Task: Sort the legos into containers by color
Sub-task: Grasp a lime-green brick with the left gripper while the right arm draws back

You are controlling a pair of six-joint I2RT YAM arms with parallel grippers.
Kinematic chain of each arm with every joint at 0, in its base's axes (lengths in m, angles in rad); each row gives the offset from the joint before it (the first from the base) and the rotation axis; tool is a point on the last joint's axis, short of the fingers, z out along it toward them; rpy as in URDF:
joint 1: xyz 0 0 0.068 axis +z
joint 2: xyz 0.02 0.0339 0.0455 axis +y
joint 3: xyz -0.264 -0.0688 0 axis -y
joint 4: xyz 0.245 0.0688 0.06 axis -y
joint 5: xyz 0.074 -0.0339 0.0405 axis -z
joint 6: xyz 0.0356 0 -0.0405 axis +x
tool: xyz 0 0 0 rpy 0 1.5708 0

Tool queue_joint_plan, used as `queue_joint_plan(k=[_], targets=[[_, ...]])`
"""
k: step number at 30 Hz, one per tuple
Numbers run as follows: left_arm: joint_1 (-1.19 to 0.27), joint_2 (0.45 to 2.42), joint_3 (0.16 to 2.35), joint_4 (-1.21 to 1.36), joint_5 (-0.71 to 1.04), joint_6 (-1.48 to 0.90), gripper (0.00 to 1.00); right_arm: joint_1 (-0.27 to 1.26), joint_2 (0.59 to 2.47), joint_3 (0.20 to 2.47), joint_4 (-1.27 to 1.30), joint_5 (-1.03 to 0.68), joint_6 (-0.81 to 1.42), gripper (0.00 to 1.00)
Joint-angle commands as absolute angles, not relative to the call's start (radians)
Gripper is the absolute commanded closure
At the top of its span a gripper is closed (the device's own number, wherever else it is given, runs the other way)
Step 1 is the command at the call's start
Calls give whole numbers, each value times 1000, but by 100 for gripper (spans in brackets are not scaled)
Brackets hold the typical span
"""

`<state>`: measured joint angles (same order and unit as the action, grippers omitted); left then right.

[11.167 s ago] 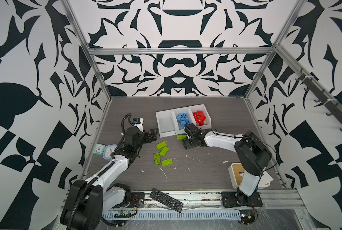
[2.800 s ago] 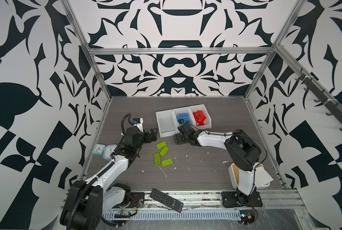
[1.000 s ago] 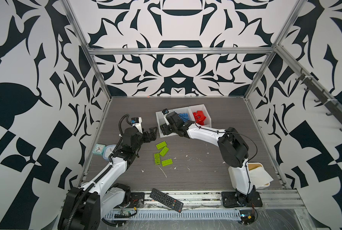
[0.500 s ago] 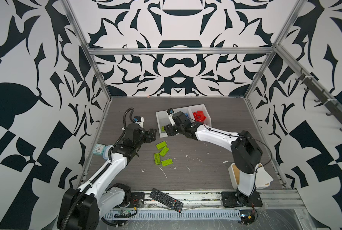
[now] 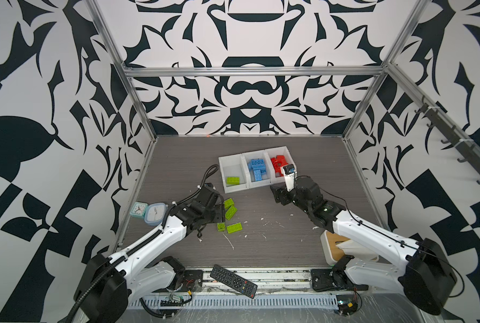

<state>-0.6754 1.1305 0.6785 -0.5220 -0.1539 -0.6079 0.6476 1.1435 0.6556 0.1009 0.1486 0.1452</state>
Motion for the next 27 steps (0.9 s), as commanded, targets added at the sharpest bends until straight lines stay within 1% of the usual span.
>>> queue_joint_plan(k=[1,6,11,16,20,27], targets=[[-705,1195,727,-598,-194,-665,33,646,1095,625,178,163,104,18],[-736,1308,760,-650,-215,-704,34,644,1037,542,262,179,94,17],[-749,1360,764,-635,-224,-730,35,644,1016,532,245,219,79,16],[-749,1374,770,-626,-243,-736,37,644,1032,548,224,209,75,16],[-749,1370,745,-596,-256,-738,40,644,1043,549,223,204,76,16],[-749,1388,735,-560,-264,-734,43,644,1044,542,232,212,81,16]])
